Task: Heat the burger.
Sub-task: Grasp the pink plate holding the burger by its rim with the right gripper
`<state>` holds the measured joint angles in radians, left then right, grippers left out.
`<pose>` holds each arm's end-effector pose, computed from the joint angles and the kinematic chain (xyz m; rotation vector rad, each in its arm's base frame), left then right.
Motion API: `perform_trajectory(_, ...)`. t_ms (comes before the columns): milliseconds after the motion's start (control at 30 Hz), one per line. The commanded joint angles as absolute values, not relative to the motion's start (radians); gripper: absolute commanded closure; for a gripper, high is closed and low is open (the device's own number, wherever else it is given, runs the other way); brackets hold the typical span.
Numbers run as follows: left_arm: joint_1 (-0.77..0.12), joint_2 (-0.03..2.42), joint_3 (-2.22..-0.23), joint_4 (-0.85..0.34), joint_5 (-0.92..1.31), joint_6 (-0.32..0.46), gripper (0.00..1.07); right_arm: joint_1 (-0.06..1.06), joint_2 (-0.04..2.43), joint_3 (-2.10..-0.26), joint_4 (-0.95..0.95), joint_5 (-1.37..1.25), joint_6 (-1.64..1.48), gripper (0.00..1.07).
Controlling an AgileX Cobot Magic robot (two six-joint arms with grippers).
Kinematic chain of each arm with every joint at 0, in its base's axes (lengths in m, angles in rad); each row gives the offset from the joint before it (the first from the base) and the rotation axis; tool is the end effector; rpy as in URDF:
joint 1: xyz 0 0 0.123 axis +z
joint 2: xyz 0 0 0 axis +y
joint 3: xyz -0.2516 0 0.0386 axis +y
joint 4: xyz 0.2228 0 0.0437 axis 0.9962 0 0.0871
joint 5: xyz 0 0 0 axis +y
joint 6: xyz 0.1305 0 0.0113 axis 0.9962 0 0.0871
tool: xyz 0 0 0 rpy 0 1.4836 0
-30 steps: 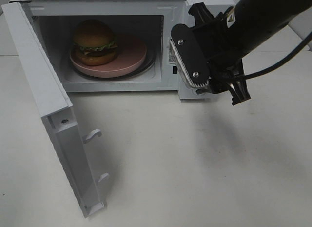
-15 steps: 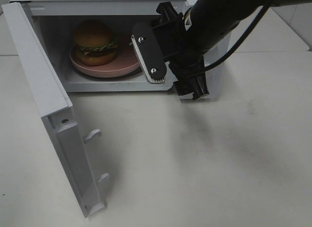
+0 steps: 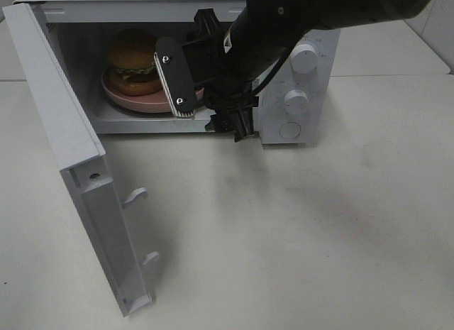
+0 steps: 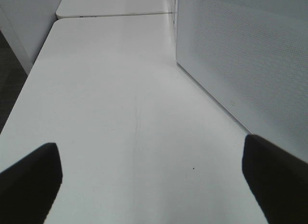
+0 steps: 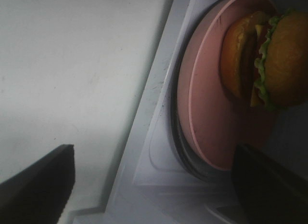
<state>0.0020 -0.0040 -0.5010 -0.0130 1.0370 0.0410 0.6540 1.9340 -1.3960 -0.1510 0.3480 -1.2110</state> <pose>0.0403 -0.0014 0.2502 0.0398 2.0152 0.0119 0.3459 0.2567 0.1744 -2.0110 1.3111 -0.3937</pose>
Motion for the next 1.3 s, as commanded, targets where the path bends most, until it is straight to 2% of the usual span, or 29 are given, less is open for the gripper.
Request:
perform_trajectory(33, 0.005, -0.027, -0.497, -0.015, 1.028, 0.037, 0.12, 0.655, 1.963, -1.429, -0.155, 0.323, -1.172, 0.22)
perform_trajectory(500, 0.005, -0.027, -0.497, -0.015, 1.028, 0.037, 0.12, 0.655, 2.151, -1.615, -0.153, 0.325, -1.166, 0.24)
perform_trajectory(1300, 0.005, -0.027, -0.497, -0.015, 1.028, 0.037, 0.12, 0.653, 2.392, -1.986, -0.146, 0.533, -1.090, 0.29)
